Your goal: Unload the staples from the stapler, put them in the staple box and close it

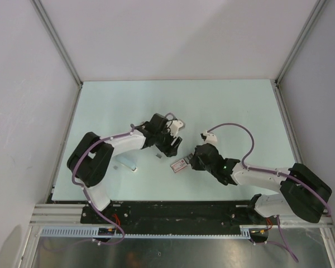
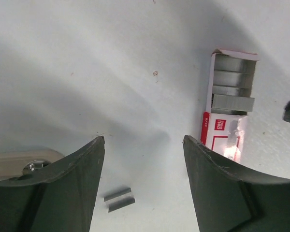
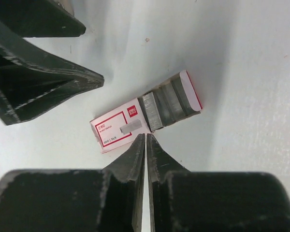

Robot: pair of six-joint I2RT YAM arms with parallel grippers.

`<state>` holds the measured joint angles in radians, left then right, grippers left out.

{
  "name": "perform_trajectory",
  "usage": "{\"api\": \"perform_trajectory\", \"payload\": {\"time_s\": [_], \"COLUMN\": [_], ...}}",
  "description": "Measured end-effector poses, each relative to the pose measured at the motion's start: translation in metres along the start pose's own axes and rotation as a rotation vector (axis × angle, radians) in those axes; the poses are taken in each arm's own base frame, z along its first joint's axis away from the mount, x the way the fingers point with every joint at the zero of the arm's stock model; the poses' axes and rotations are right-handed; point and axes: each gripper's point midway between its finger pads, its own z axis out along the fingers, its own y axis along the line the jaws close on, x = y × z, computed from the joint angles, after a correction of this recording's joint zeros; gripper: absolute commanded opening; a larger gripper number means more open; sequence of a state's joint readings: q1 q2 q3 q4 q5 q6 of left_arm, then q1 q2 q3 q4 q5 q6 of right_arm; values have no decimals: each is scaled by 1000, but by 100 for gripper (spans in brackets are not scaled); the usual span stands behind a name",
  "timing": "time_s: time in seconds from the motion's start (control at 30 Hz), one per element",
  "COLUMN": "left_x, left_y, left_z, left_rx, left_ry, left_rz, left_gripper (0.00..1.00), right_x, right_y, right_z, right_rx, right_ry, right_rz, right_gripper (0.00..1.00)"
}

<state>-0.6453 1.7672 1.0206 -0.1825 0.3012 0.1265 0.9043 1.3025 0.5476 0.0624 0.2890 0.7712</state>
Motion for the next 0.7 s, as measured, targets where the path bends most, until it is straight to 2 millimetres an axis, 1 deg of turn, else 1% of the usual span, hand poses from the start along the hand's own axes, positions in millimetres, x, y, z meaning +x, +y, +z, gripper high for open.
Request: {"api": "perform_trajectory", "payload": {"time_s": [0.13, 0.3, 0.47, 0.7], "left_x": [-11, -22, -20, -17], "left_y": [1, 3, 9, 12], "left_z": [-12, -22, -25, -26], "left_rx": [11, 17, 12, 8], "left_ry": [-24, -54, -52, -43], "left_rz": [-23, -36, -51, -64], "left_gripper": [72, 72, 72, 72], "right_x": [-6, -2, 6, 6], "right_y": [-1, -5, -9, -9], "right_z": [4, 16, 23, 26], "right_rx": [-7, 3, 12, 9], "right_ry": [-13, -1, 25, 22], "right_rz": [10, 10, 6, 8], "right_gripper": [3, 2, 0, 0]}}
